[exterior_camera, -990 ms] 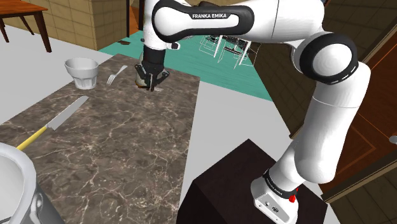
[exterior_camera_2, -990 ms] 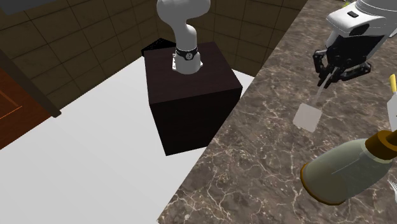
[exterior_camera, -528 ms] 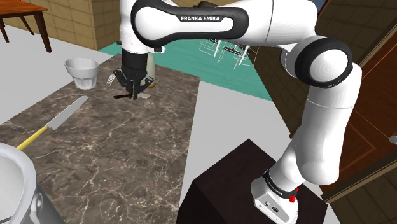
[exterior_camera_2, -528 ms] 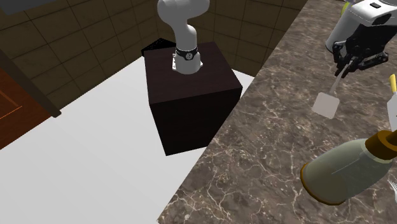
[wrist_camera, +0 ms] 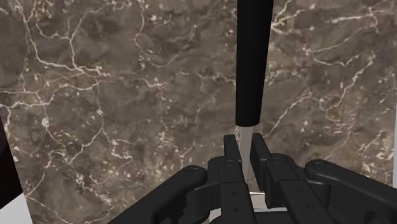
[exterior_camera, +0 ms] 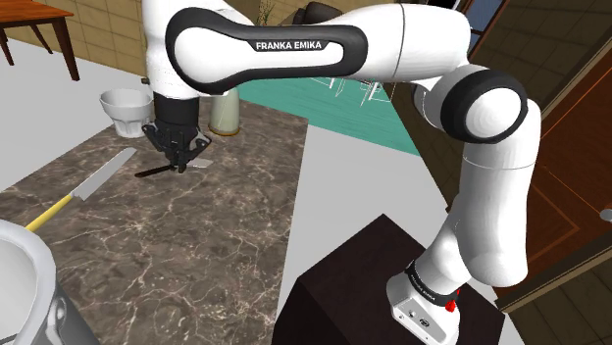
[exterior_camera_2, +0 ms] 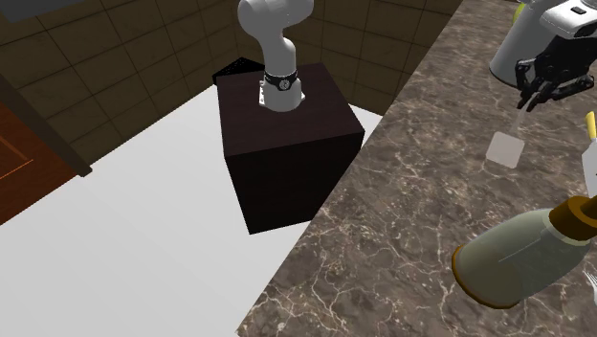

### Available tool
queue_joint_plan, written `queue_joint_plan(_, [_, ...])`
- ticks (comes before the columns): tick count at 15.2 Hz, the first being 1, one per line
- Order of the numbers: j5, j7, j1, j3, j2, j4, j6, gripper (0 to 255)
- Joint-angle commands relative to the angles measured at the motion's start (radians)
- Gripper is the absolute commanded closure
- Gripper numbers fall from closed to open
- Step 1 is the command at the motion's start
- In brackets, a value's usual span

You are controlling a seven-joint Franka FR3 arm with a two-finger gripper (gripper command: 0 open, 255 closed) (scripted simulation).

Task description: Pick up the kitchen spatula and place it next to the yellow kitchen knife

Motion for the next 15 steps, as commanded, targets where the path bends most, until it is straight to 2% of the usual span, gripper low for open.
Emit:
queue_joint_plan(1, [-0.002,0.000,-0.001,-0.001,0.005,-0.017,0.023,255])
queue_joint_plan(15, [-0.016,0.003,-0.001,-0.010,0.054,-0.133,0.185,255])
